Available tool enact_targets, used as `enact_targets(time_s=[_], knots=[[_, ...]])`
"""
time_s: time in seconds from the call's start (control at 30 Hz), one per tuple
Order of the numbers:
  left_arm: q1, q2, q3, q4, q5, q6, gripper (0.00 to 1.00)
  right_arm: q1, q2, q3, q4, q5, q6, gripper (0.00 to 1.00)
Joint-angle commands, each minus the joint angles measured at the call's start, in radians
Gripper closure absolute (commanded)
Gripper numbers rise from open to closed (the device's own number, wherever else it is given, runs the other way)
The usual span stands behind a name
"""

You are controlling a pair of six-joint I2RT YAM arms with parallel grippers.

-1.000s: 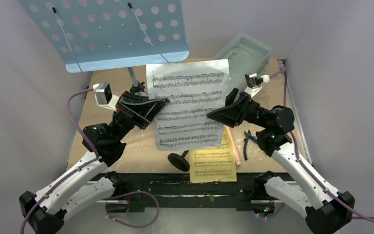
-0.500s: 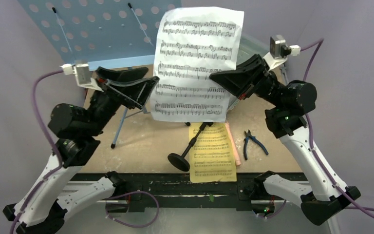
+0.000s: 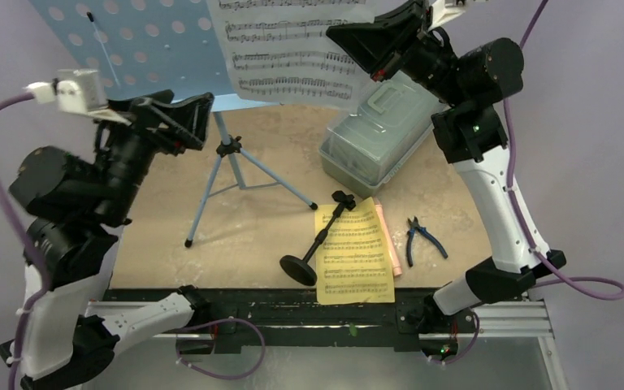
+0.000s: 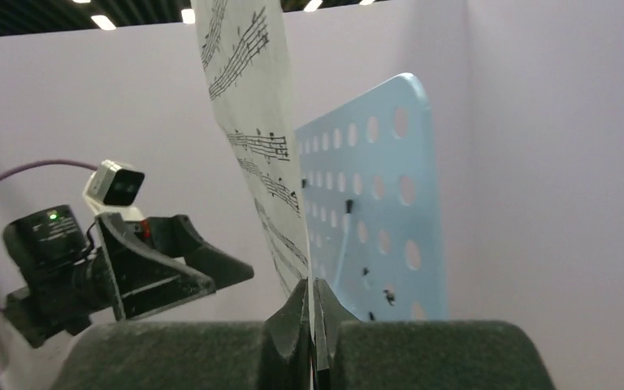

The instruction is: Set up the instrument practice props

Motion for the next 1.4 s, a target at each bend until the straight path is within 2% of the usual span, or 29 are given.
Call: enact_targets(time_s=[0.0,0.1,0.17,0.33,0.53,0.77,1.1,1.23,1.33,1.37], knots=[[0.003,0.132,0.041,-0.066,0.021,-0.026,0.16,-0.002,0.04,0.239,-0.351,0.141,-0.288,1.0],[0.003,0.185,0.072,-0.037,0.034,-0.098,0.2,-0.024,0.101,0.386,-0.476,0.168,-0.319,1.0],[0.004,0.211,0.072,-0.005,0.042,-0.143,0.24,-0.055,0.116,0.427,-0.501,0.148,-0.306,1.0],[0.003,0.241,0.052,0.109,0.084,-0.221,0.31,-0.136,0.084,0.388,-0.481,0.094,-0.277,1.0],[0.003,0.251,0.015,0.211,0.045,-0.268,0.36,-0.141,0.087,0.375,-0.425,-0.01,-0.302,1.0],[0.004,0.267,-0.037,0.314,-0.002,-0.288,0.49,-0.142,0.104,0.374,-0.387,0.002,-0.307,1.0],[0.004,0.274,-0.11,0.438,-0.007,-0.264,0.75,-0.14,0.162,0.422,-0.389,0.019,-0.317,1.0],[0.004,0.249,-0.168,0.506,0.004,-0.221,0.91,-0.14,0.171,0.423,-0.385,0.025,-0.329,1.0],[0.004,0.217,-0.231,0.602,0.024,-0.178,1.0,-0.139,0.177,0.423,-0.376,0.03,-0.333,1.0],[0.004,0.206,-0.254,0.633,0.033,-0.166,1.0,-0.136,0.179,0.423,-0.37,0.03,-0.331,1.0]])
